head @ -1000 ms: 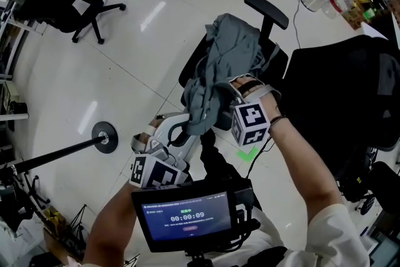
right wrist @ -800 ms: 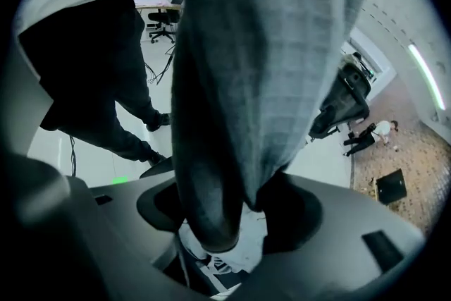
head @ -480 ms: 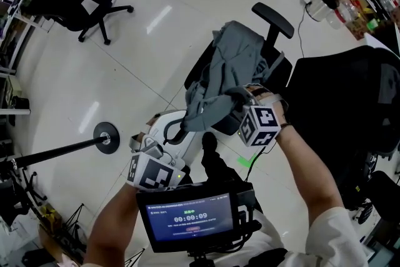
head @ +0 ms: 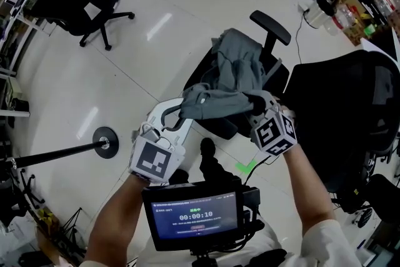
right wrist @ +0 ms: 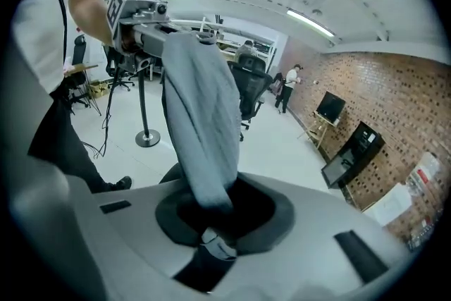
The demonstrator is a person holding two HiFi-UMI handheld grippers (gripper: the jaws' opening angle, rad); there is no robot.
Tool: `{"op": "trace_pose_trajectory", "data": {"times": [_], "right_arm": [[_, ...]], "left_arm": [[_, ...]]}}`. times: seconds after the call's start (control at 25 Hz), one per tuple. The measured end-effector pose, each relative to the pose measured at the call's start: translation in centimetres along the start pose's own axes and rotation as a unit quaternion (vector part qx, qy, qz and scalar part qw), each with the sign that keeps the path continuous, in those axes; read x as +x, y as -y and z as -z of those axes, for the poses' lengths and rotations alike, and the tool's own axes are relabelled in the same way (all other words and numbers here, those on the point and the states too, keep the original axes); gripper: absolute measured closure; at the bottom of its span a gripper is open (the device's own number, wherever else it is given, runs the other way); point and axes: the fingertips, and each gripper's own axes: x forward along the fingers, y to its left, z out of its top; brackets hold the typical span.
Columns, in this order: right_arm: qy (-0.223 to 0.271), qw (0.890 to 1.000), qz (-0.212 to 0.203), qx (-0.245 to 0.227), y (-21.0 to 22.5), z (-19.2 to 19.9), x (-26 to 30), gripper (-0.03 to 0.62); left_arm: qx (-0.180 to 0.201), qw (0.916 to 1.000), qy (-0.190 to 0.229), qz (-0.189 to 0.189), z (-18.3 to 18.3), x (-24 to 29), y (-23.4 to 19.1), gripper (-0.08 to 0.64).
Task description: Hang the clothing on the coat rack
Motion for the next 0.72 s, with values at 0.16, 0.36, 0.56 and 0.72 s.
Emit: {"op": "trace_pose_trajectory", "data": {"times": [0.16,0.36,0.56,0.72], "right_arm": [[-0.003,1.0,-0.022,-0.009,-1.5,0.4,0.6,0.511],[0.037,0.997,-0.063,0.012,-3.5,-1.2,-0.2,0.379],[0.028,1.0,0.002,-0.006,0.3,-1.0,0.0,0.379],[0.014,0.999,0.019,-0.037,2.3,-1.4,2.9,0.38]], "left_arm": [[0.008,0.9998,0.018,0.007,-2.3,0.1,0.2,0.541],[0.028,0.9994,0.022,0.005,-3.1,0.2,-0.4,0.541],[0.009,0.9997,0.021,-0.01,-2.4,0.1,-2.2,0.541],[0.005,0.9998,0.017,-0.013,-2.7,0.7,-3.8,0.541]]}}
